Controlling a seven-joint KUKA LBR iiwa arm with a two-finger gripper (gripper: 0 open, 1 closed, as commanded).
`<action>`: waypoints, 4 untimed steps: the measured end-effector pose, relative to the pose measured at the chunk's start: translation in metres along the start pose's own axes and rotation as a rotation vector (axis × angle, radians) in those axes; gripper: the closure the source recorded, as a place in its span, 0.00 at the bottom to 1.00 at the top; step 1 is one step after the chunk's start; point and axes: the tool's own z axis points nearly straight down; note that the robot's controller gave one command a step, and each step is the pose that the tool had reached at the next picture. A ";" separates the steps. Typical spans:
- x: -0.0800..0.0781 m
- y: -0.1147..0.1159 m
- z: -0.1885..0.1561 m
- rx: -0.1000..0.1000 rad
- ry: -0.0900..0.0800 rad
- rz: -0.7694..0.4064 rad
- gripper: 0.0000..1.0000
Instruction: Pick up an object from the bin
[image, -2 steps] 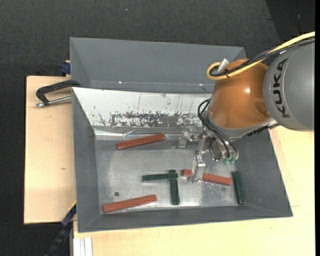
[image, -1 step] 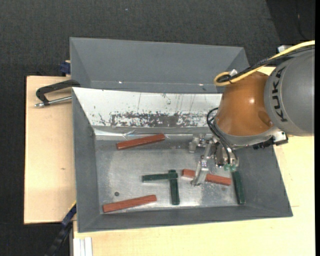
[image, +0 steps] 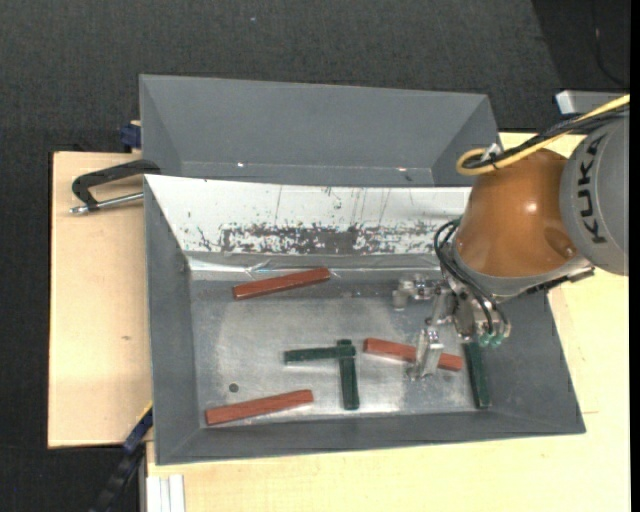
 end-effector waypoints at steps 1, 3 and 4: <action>0.001 -0.009 0.036 0.000 -0.003 0.045 0.00; -0.002 -0.006 0.069 -0.001 0.000 0.267 1.00; -0.002 -0.005 0.063 -0.001 0.001 0.267 1.00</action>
Offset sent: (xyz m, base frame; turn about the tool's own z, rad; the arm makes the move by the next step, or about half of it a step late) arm 0.0019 -0.0064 -0.0690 0.2680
